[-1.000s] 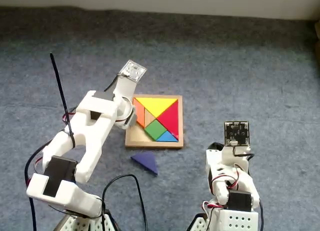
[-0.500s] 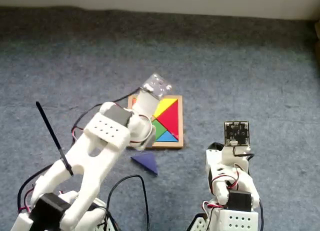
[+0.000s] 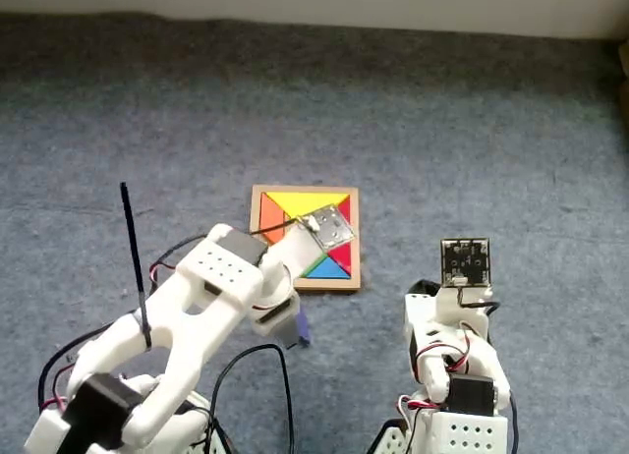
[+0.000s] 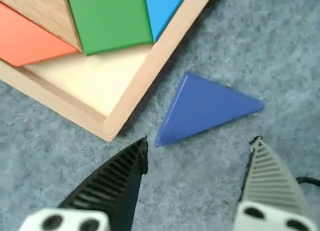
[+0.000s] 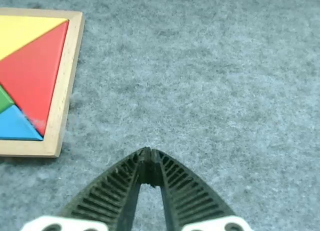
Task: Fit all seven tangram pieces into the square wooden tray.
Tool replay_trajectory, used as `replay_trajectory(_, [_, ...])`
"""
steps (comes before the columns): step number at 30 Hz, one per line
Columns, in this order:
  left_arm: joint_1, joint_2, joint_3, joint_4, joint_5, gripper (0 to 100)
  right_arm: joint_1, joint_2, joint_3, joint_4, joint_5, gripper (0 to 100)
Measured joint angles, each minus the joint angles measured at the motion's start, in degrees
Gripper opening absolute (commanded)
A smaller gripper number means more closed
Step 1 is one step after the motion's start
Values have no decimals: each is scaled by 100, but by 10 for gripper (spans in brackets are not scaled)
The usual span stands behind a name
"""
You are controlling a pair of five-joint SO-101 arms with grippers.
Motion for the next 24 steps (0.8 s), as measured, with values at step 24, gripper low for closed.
replay_trajectory(24, [18, 1495, -1257, 123, 79, 6, 0, 0, 0, 0, 0, 9])
